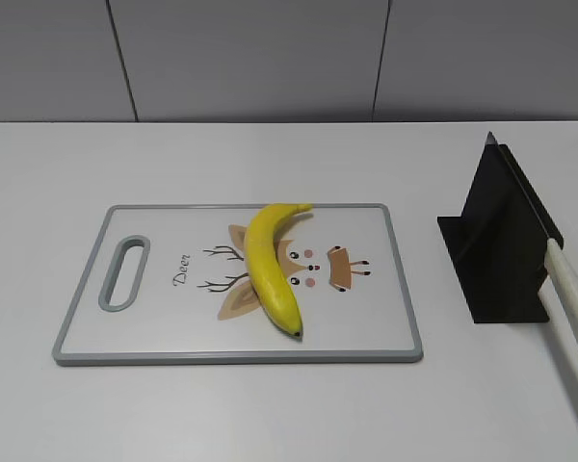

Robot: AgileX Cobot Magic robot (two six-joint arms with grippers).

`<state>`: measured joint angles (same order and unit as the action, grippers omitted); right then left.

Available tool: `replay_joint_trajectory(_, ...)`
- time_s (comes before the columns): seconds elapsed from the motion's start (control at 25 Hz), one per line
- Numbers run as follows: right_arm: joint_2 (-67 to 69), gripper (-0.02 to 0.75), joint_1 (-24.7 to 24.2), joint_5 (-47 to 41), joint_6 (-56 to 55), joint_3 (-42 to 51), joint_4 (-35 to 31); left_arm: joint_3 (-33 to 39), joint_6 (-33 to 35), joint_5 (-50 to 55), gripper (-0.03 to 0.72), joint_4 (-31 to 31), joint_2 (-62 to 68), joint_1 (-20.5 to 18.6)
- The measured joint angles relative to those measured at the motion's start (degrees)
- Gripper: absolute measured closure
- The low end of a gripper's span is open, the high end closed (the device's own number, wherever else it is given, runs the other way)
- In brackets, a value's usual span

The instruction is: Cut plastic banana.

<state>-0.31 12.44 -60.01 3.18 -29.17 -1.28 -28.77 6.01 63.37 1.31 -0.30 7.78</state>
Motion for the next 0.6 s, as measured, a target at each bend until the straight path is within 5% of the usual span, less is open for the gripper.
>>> replay_joint_trajectory(0.36,0.0,0.218,-0.2,0.0,-0.2,0.0,-0.1,0.3,0.0,-0.5,0.099,0.0,0.0,0.0)
replay_joint_trajectory(0.6,0.0,0.218,-6.6,0.0,-0.2,0.0,-0.1,0.3,-0.1,-0.6,0.099,0.0,0.0,0.0)
